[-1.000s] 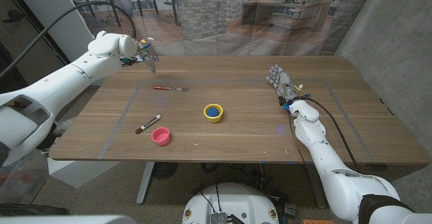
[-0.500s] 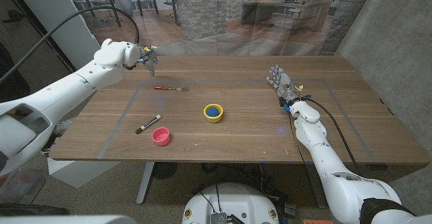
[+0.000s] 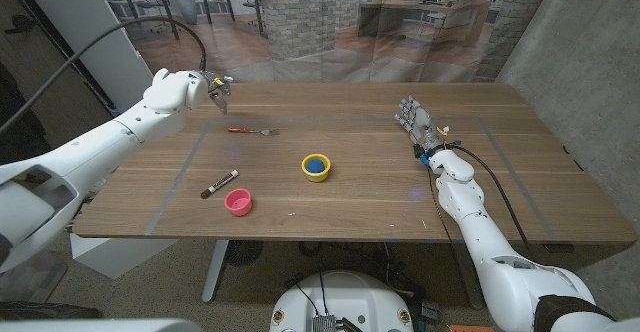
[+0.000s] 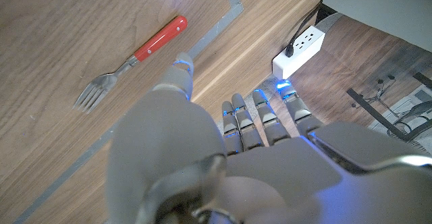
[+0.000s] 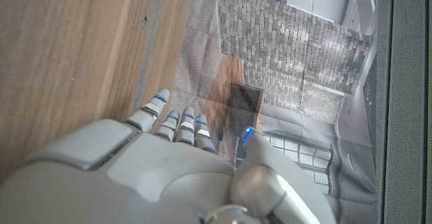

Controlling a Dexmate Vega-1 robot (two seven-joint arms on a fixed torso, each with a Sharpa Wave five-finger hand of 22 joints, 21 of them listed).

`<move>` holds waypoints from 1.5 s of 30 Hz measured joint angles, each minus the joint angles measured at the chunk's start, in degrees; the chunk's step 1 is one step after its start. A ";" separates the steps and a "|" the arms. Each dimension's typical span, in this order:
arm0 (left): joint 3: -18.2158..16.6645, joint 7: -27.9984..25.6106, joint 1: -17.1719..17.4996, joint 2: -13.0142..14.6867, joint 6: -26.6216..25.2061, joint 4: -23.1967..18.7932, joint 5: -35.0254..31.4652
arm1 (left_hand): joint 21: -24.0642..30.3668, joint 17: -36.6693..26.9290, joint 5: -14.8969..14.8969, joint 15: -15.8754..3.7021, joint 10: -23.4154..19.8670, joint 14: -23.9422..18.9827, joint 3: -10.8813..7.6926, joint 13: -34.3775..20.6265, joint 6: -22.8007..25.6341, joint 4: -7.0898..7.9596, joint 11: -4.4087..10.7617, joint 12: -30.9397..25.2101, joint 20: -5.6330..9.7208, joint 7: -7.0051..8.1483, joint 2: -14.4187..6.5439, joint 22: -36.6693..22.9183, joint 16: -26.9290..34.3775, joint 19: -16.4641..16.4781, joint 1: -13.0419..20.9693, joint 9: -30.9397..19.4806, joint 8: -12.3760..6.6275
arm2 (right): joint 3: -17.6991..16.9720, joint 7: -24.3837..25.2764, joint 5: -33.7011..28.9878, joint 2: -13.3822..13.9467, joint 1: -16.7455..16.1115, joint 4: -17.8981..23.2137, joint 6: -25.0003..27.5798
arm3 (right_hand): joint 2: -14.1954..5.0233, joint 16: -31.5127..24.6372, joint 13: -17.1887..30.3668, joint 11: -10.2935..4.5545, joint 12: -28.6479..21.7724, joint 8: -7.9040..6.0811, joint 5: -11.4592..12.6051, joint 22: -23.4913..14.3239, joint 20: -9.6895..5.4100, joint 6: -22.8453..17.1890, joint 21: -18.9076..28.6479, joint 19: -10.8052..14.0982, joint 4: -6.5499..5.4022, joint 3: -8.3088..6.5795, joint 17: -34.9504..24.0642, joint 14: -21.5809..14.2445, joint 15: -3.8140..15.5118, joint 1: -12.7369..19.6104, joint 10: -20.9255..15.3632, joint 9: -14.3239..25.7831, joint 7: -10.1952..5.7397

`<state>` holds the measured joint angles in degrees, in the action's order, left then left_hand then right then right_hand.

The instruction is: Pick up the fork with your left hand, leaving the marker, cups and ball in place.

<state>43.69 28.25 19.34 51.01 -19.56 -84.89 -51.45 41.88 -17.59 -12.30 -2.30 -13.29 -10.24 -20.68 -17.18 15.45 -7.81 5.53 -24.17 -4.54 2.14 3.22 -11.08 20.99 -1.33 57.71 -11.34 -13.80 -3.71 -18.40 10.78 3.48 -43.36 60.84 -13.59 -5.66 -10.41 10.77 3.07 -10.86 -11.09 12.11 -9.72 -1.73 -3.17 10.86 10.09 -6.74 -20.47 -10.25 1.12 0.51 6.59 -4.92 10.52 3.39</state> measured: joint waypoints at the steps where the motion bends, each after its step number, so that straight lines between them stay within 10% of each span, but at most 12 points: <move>1: -0.05 -0.39 0.15 -0.04 -0.12 0.08 -0.10 | 0.00 -0.11 -0.06 -0.04 -0.21 -0.04 0.00 -0.10 0.02 0.00 -0.22 -0.21 0.00 -0.02 0.00 0.00 0.20 0.00 0.00 0.00 0.00 | 0.00 0.03 -0.04 0.00 0.00 0.00 0.01 | 0.00 0.00 0.00 0.00 0.00 0.00 0.00 0.00 0.00 0.00 0.00 0.00 0.00 0.00 0.00 0.00 0.00 0.00 0.00 0.00 0.00; 45: 1.39 -14.07 3.02 -3.73 -1.91 6.96 2.08 | 0.00 -4.62 -0.44 -0.16 -4.43 -2.91 2.93 -2.12 5.03 -0.24 0.07 -4.17 -0.59 -0.49 -0.53 -0.27 4.71 1.83 0.53 -0.27 -1.49 | 0.57 -0.04 -0.60 0.29 1.83 -2.91 -0.81 | 0.52 0.00 0.00 -0.01 0.00 0.00 0.00 0.00 -0.01 0.00 0.00 -0.01 0.01 0.46 0.00 0.01 0.01 -0.52 0.01 -0.01 0.00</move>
<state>45.08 14.18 22.36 47.28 -21.47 -77.93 -49.38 41.88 -22.21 -12.74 -2.45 -17.72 -13.15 -17.76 -19.30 20.48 -8.06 5.60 -28.35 -5.13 1.65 2.69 -11.34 25.70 0.51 58.24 -11.60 -15.29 -3.15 -18.44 10.18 3.78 -41.52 57.94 -14.40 -5.13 -10.41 10.77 3.06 -10.86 -11.09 12.11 -9.72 -1.74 -3.16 10.86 10.08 -6.72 -20.00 -10.25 1.13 0.51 6.06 -4.91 10.51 3.39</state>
